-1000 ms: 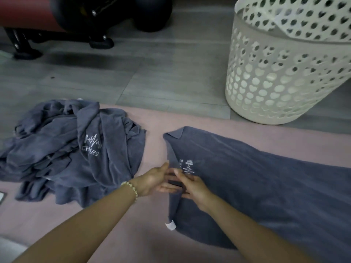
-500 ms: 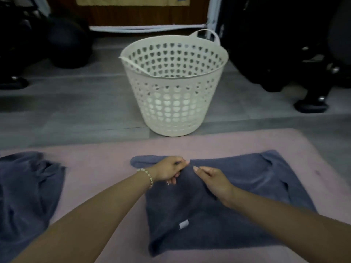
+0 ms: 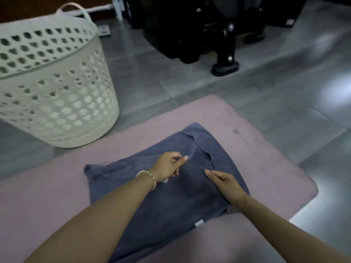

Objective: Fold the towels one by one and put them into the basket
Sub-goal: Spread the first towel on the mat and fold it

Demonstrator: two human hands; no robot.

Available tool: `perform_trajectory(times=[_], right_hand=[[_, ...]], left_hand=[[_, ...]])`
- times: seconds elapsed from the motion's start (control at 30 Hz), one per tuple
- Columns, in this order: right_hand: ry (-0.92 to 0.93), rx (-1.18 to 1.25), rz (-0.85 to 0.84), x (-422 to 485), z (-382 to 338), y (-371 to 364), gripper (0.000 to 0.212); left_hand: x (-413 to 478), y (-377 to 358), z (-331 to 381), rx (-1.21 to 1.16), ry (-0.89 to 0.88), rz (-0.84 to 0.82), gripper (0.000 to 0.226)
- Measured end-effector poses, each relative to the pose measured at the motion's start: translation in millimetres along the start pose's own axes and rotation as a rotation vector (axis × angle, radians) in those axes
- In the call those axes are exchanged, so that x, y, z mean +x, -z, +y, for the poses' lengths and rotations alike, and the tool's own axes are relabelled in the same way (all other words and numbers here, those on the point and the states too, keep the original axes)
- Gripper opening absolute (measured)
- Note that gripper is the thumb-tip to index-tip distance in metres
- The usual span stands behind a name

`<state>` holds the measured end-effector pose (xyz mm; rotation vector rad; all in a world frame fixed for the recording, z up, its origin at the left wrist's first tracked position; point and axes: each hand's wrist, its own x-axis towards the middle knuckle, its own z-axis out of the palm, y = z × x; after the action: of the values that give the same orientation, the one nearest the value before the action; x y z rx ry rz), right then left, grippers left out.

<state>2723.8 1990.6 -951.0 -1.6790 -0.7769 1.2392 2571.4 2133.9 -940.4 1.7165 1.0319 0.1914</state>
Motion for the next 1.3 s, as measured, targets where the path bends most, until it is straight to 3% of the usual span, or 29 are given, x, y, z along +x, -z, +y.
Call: perform_trajectory(times=[0.17,0.27,0.4,0.5,0.67,0.83,0.93,1.07,1.17,1.3], right_hand=[[-0.032,0.080,0.193,3.4,33.4,55.4,0.033],[-0.098,0.061,0.246,3.0,53.3,77.0,0.035],[-0.296,0.041,0.208,-2.5,82.0,91.5,0.023],[-0.328,0.013,0.186,-6.8,88.0,100.8,0.025],[-0.324,-0.050,0.326,-7.6,96.8,126.9,0.021],[-0.391,-0.134,0.311,-10.2,114.6,126.3,0.023],[-0.341,-0.178,0.400,-5.4,106.5,121.9,0.020],[-0.170,-0.182,0.501,13.4,70.6,108.1,0.032],[-0.076,-0.217,0.412,42.9,47.1,88.2,0.038],[-0.043,-0.323,0.206,89.2,29.6,65.4,0.043]], left_hand=[[54.2,-60.8,37.6,0.113,-0.137,-0.063,0.031],[72.8,-95.6,32.5,0.221,-0.091,-0.126,0.015],[67.3,-123.5,4.7,0.242,0.069,-0.235,0.057],[57.6,-131.4,-8.1,0.322,0.010,-0.246,0.057],[54.2,-136.0,-12.5,0.428,-0.081,-0.192,0.052],[49.5,-140.5,-9.2,0.486,-0.113,-0.210,0.049],[46.1,-132.7,-7.3,0.477,-0.119,-0.204,0.047],[49.1,-102.1,-2.7,0.502,-0.142,-0.076,0.044],[65.4,-67.1,-10.2,0.549,-0.113,0.002,0.049],[93.4,-28.1,-28.9,0.639,0.040,-0.017,0.058]])
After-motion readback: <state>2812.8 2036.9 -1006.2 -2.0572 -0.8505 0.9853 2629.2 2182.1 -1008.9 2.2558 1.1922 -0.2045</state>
